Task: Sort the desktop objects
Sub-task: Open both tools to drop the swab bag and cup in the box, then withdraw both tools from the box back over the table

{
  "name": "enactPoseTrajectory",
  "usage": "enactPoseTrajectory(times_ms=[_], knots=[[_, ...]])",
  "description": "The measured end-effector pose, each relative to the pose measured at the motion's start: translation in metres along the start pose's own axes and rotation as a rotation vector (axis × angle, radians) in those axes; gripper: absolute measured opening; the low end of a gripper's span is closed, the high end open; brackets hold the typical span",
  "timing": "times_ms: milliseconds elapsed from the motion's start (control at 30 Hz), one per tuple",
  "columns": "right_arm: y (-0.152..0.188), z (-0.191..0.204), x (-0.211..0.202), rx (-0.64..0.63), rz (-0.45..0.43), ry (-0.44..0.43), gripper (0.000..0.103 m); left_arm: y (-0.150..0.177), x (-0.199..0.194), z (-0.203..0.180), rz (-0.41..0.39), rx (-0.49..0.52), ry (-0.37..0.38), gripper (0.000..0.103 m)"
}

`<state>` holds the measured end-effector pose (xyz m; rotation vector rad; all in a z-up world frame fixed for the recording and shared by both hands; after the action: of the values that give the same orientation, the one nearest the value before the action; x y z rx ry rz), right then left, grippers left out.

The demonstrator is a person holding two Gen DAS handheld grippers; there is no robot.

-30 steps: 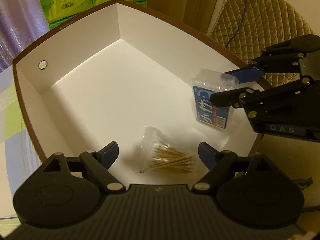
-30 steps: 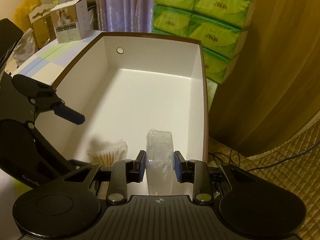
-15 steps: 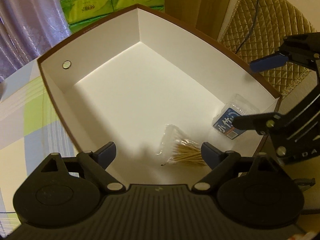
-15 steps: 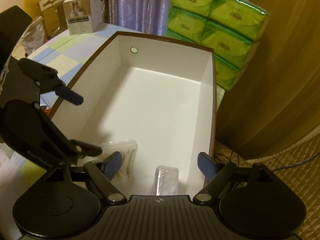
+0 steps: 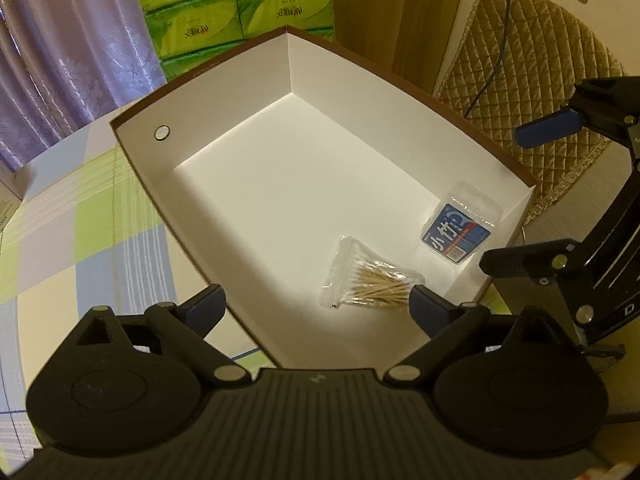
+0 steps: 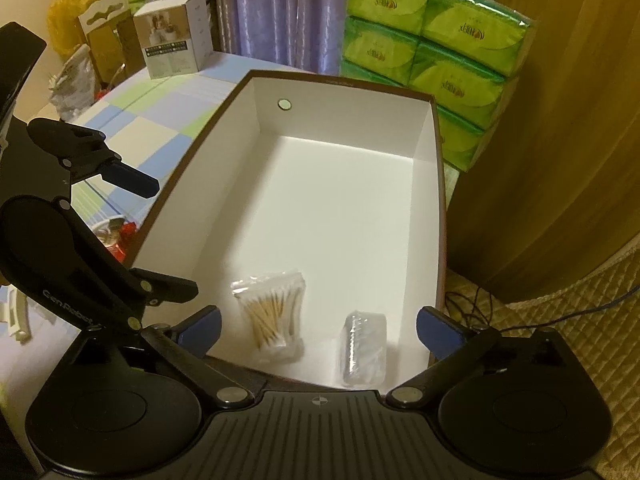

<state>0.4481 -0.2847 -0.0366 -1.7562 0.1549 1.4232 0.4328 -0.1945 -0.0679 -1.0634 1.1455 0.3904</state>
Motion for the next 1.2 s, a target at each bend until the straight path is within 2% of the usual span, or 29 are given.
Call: enactPoseTrajectory(times_ms=[333, 600, 767, 1200], knots=[[0.003, 0.018, -0.027, 0.026, -0.054, 0.004, 0.101, 0.014, -0.044, 0.002, -0.063, -0.023, -0.005, 0.097], [0.011, 0.044, -0.047, 0.035, -0.09, -0.007, 0.101, 0.039, -0.08, -0.001, -0.112, -0.024, 0.012, 0.097], [0.019, 0.065, -0.059, 0.042, -0.115, -0.018, 0.101, 0.066, -0.105, 0.001, -0.141, -0.029, 0.02, 0.097], [0.048, 0.121, -0.089, 0.061, -0.181, -0.04, 0.101, 0.148, -0.169, 0.022, -0.193, -0.084, -0.029, 0.098]])
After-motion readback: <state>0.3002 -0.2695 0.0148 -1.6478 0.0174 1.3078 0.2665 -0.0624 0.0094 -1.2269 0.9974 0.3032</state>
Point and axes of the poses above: each gripper's, at about its wrist camera, not at the fingertips, and x roughly the way its jaws point, z to its left, y to its underside, the point moved 2 cm from there along x, roughly the way its jaws point, and after that the axes turned 1 degree about -y, right-handed, at the moved point
